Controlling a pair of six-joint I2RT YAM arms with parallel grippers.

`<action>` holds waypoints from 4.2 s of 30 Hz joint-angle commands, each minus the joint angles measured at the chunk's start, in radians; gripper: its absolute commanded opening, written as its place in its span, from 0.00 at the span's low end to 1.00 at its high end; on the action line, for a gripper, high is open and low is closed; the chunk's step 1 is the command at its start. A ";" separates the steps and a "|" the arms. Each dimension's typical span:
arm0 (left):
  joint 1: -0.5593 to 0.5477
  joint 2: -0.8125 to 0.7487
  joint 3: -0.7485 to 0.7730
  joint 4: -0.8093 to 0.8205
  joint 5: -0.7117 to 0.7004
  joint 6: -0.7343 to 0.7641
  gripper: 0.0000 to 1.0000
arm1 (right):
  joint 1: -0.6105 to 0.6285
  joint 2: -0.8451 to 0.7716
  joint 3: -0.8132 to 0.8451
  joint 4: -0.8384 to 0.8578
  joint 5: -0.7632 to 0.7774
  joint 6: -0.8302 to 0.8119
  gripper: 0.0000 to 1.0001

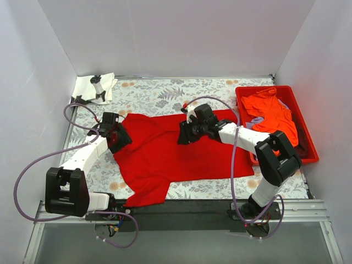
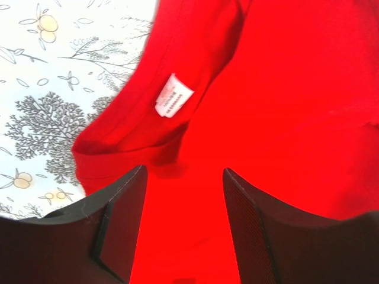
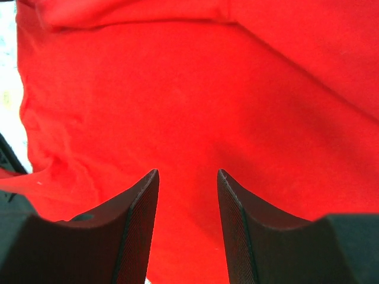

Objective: Fold and stack the t-shirts
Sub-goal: Fold the tshirt

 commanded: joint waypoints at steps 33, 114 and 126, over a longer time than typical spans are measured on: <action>-0.125 0.203 0.301 0.055 0.067 -0.045 0.00 | 0.087 0.060 0.067 0.154 0.025 0.028 0.49; -0.034 0.776 0.781 -0.018 0.165 -0.043 0.00 | 0.147 0.710 0.765 0.376 0.100 0.097 0.38; -0.034 0.776 0.781 -0.021 0.164 -0.042 0.00 | 0.144 0.733 0.783 0.378 0.087 0.131 0.42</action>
